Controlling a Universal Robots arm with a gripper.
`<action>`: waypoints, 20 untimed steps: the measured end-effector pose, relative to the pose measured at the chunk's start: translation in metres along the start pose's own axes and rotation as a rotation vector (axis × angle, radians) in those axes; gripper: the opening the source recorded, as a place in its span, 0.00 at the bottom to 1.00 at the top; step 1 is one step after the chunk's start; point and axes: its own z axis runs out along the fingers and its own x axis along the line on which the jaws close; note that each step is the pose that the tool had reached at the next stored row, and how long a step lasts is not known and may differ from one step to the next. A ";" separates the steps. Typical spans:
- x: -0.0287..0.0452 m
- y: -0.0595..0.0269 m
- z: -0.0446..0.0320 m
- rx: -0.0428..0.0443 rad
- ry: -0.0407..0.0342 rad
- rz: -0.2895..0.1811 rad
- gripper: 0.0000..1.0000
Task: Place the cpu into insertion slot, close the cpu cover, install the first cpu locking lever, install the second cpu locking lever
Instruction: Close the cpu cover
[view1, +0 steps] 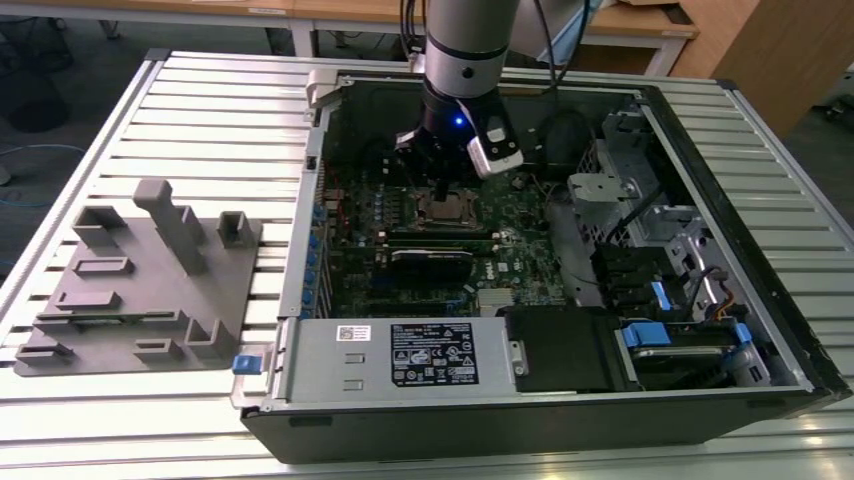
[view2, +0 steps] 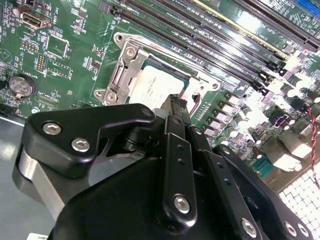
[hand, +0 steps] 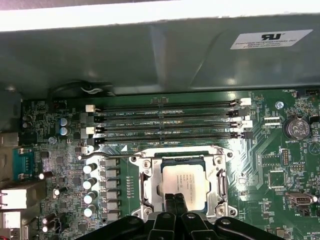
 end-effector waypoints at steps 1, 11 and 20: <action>0.0000 0.0000 0.0000 0.0000 0.0000 0.000 0.11; 0.0001 0.0000 0.0010 -0.0005 -0.0092 -0.058 0.11; 0.0025 -0.0007 0.0062 -0.0014 -0.0347 -0.088 0.11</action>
